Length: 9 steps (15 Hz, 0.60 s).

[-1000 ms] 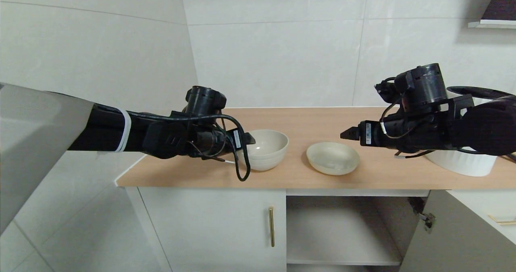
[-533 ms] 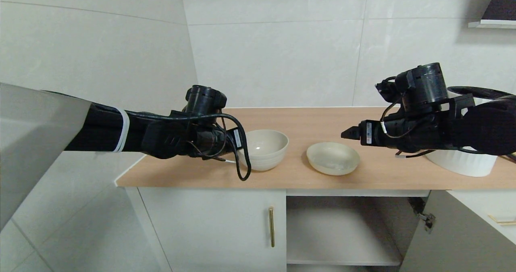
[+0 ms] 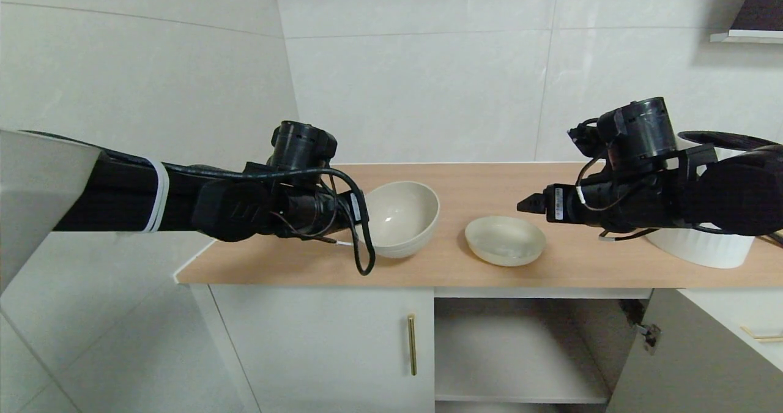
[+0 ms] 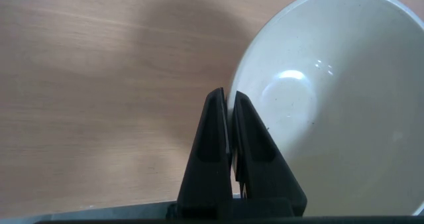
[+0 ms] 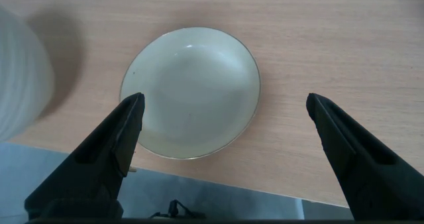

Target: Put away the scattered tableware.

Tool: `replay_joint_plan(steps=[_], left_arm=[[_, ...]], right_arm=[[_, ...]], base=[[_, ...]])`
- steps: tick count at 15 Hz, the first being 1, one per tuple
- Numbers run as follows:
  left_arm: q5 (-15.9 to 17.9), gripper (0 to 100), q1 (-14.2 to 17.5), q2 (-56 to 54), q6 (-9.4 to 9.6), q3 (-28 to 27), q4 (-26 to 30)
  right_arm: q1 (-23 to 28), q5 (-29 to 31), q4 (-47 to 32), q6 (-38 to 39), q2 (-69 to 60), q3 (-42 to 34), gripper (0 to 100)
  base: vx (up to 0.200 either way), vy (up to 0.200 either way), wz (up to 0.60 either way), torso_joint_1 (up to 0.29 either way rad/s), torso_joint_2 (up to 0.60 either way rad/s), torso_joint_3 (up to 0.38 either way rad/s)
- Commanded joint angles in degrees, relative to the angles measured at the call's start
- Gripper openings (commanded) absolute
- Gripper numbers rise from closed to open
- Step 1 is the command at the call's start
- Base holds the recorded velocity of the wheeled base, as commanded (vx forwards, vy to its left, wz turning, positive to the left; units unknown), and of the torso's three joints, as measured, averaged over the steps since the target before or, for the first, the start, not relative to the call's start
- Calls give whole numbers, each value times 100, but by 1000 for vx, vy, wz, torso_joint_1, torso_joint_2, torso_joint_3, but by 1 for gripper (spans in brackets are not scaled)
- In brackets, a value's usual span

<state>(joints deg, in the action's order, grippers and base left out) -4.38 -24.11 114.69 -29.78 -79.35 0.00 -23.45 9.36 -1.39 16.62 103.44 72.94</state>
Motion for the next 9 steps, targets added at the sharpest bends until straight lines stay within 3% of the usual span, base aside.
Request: replay_joint_plan(steps=[1, 4, 9], left_arm=[[-2, 0, -6, -87, -1, 16, 0], [-2, 0, -6, -236, 25, 113, 0], [7, 0, -14, -245, 34, 139, 0]], right_arm=[[34, 66, 7, -9, 309, 45, 100], [219, 479, 7, -18, 862, 283, 100], [359, 496, -2, -36, 1267, 414, 100]], base=[[0, 0, 0, 0, 0, 0], [0, 0, 0, 0, 0, 0], [0, 0, 0, 0, 0, 0]])
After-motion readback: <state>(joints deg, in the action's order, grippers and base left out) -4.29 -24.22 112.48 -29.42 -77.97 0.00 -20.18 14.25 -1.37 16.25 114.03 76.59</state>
